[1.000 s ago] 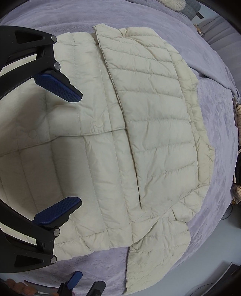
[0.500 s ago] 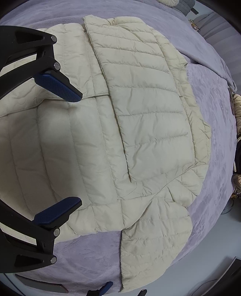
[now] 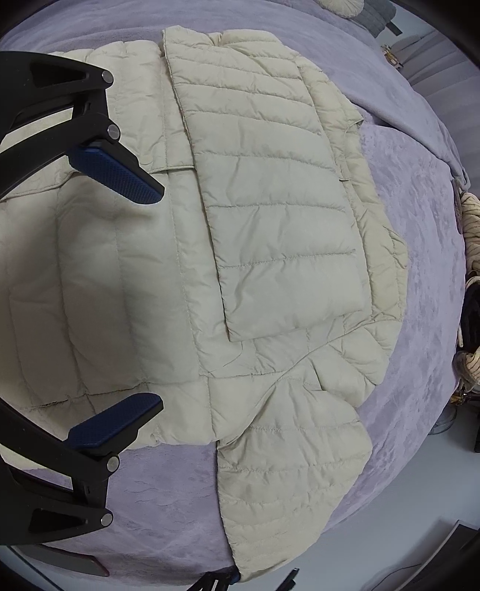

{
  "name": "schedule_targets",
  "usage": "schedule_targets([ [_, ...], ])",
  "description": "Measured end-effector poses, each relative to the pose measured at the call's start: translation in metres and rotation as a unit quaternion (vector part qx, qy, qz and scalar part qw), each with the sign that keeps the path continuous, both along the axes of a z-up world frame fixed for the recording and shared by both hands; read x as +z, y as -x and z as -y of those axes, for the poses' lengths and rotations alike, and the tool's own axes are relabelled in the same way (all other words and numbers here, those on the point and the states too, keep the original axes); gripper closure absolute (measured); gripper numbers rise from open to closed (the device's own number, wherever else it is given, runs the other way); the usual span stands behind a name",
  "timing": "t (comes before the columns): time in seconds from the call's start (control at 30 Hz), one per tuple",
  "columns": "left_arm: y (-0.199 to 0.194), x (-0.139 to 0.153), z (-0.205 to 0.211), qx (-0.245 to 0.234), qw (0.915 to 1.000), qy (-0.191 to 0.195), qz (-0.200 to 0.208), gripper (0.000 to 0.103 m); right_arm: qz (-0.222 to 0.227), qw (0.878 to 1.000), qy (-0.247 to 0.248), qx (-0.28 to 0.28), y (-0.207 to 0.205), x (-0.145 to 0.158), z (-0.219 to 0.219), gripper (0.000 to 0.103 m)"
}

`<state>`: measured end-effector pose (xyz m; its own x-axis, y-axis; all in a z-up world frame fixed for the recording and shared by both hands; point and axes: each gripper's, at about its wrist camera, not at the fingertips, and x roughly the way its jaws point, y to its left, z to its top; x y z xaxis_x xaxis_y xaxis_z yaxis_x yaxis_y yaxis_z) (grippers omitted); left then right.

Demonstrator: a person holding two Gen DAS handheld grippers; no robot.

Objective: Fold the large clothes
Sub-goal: 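Grasp the other sleeve with the right gripper and fold it across the body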

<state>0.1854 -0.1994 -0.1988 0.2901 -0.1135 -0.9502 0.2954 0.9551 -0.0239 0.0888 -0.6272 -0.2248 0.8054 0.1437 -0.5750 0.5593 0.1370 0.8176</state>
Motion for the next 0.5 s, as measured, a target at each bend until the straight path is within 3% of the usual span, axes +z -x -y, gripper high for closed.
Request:
schedule_targets([
  [0.03,-0.001,0.000,-0.001,0.002,1.0000,-0.001,0.000,0.000,-0.003,1.000,-0.005,0.001,-0.001,-0.001,0.002,0.066],
  [0.1,-0.003,0.000,-0.003,0.007,1.0000,-0.004,0.002,0.000,0.004,1.000,-0.018,0.002,-0.002,-0.005,0.005,0.088],
  [0.3,-0.013,0.005,-0.022,0.023,0.9995,-0.015,0.015,0.000,0.044,0.999,-0.007,0.029,-0.013,0.015,-0.007,0.092],
  [0.5,-0.032,0.015,-0.067,0.059,0.9978,-0.009,0.030,0.000,0.076,0.986,0.084,0.125,-0.052,0.074,-0.048,0.092],
])
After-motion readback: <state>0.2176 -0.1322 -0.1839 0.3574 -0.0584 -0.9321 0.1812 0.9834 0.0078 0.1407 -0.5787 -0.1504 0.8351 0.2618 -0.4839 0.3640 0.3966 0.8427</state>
